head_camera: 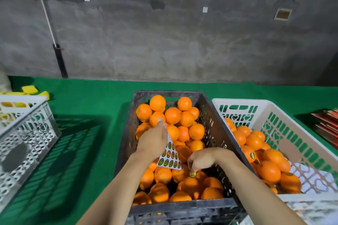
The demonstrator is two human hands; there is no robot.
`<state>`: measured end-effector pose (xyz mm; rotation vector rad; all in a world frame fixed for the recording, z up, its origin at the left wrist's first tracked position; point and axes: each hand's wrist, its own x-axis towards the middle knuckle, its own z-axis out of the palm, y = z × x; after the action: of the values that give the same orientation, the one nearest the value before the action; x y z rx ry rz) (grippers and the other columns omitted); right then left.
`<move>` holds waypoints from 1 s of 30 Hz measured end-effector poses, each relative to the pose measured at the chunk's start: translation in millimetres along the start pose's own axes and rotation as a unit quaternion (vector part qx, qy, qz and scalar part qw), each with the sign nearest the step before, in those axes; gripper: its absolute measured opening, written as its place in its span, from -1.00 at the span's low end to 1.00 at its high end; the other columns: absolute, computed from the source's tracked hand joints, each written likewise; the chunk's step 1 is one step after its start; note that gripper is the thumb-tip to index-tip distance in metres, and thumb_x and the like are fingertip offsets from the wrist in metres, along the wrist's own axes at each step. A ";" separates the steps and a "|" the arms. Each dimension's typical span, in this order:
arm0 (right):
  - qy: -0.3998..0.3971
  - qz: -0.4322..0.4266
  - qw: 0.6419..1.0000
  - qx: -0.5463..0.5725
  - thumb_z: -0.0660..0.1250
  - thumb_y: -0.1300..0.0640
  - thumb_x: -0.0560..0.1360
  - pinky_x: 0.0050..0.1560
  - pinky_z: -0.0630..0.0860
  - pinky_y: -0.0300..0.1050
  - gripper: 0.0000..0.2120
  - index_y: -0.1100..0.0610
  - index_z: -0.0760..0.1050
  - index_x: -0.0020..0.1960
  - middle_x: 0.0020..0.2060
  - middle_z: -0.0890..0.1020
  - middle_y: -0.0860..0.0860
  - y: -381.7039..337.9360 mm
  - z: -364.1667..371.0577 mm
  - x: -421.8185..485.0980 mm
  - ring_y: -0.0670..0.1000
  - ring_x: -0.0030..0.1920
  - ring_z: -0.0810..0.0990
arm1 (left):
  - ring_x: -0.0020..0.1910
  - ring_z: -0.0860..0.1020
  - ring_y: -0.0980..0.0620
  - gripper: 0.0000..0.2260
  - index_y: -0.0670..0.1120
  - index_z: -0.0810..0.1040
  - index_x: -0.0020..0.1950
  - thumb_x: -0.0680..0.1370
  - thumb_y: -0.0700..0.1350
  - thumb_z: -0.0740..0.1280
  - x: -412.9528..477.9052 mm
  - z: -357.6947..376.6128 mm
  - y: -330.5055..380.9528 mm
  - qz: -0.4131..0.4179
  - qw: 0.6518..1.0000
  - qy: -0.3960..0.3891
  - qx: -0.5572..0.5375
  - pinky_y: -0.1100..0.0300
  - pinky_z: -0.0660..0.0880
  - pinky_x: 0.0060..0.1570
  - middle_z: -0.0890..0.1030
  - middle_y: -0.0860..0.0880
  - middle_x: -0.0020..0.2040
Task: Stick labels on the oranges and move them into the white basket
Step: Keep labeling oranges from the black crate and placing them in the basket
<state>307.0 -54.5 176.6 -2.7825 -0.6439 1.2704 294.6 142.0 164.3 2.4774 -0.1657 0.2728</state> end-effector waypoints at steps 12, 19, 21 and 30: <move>0.023 0.009 0.999 0.025 0.49 -0.05 0.44 0.02 0.52 -0.07 -0.71 0.05 0.67 0.11 -0.03 0.62 -0.06 7.6 5.1 7.8 0.04 0.05 0.58 | -0.19 0.53 -0.15 -0.68 -0.19 0.43 0.26 0.73 0.00 0.04 -4.7 -1.1 7.6 0.029 0.999 -0.028 0.026 0.10 0.26 -0.32 0.54 -0.10 -0.19; 0.043 0.015 0.994 0.099 0.57 -0.01 0.39 0.01 0.56 -0.13 -0.73 0.07 0.69 0.04 -0.02 0.66 -0.05 12.6 8.8 7.7 0.05 0.10 0.60 | -0.38 0.38 0.07 -0.74 -0.11 0.43 0.11 0.72 0.02 0.04 -6.4 2.9 7.9 0.024 0.999 -0.036 0.024 0.10 0.26 -0.37 0.39 0.06 -0.35; 0.044 0.017 0.992 0.114 0.57 0.00 0.39 0.05 0.56 -0.11 -0.71 0.09 0.69 0.06 0.06 0.66 -0.02 15.1 10.7 9.0 0.09 0.16 0.59 | -0.39 0.37 0.09 -0.71 -0.15 0.45 0.17 0.72 0.02 0.04 -6.4 4.1 6.8 0.023 0.999 -0.028 0.021 0.13 0.25 -0.38 0.39 0.07 -0.34; 0.033 0.037 0.989 0.139 0.59 -0.01 0.36 0.14 0.59 -0.05 -0.69 0.07 0.68 0.05 0.06 0.66 -0.01 21.7 9.1 10.9 0.06 0.16 0.61 | -0.31 0.42 0.02 -0.63 -0.16 0.39 0.40 0.73 0.01 0.02 -7.1 -2.0 6.7 -0.004 1.000 -0.020 0.011 0.10 0.29 -0.33 0.43 0.04 -0.31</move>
<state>314.6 -71.7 158.6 -2.6257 -0.3320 1.1699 286.1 138.2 168.1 2.5053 -0.1709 0.2227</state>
